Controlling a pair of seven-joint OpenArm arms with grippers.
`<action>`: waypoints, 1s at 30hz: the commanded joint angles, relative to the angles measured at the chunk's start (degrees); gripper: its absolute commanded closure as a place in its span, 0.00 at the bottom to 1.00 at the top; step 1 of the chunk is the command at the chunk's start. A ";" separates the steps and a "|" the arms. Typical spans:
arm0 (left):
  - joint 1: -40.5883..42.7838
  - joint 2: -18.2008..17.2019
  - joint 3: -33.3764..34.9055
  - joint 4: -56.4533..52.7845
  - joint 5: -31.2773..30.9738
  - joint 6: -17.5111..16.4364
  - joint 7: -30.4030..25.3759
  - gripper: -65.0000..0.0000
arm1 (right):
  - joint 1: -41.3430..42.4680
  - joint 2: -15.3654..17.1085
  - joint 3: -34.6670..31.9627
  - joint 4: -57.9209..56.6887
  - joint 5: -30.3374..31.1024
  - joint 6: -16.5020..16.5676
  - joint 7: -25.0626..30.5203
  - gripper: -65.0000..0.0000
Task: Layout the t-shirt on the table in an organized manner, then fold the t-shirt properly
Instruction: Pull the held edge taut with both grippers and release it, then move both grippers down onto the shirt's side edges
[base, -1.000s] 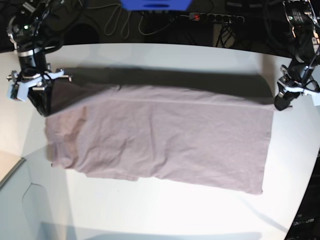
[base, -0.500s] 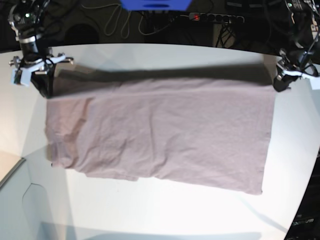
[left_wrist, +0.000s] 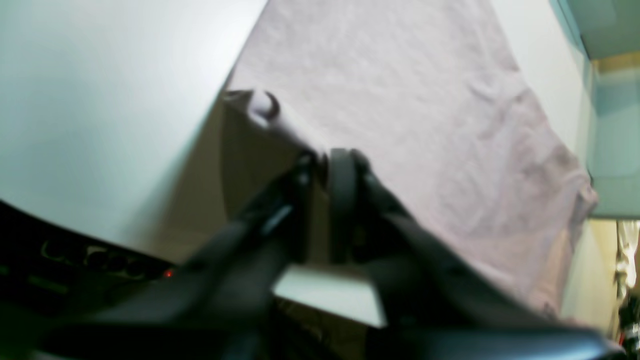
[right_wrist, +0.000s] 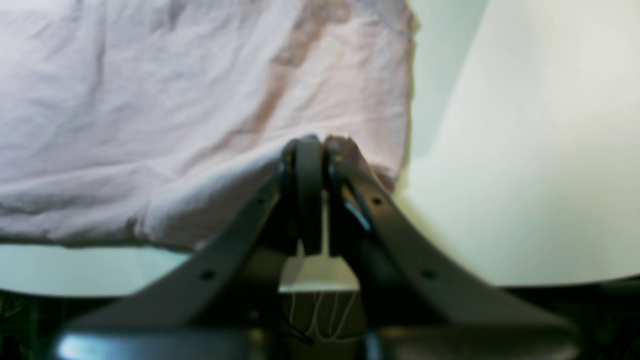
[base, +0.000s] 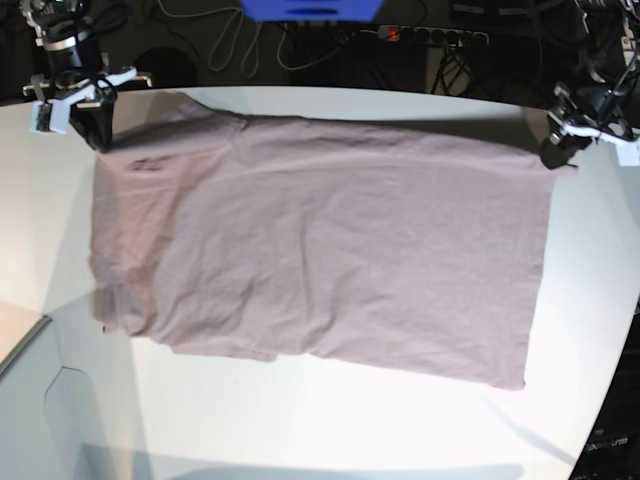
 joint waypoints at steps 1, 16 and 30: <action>0.67 -0.85 -0.44 1.11 -0.76 -0.74 0.13 0.69 | -1.14 0.23 0.31 1.00 0.87 0.87 1.57 0.84; -8.92 -0.85 -6.33 3.92 0.29 -0.12 0.56 0.45 | 4.84 0.31 7.69 1.08 1.75 0.87 1.66 0.48; -40.21 1.96 -2.82 -15.77 28.34 -0.65 0.48 0.44 | 43.96 14.99 -0.84 -31.27 -15.40 0.87 -8.54 0.48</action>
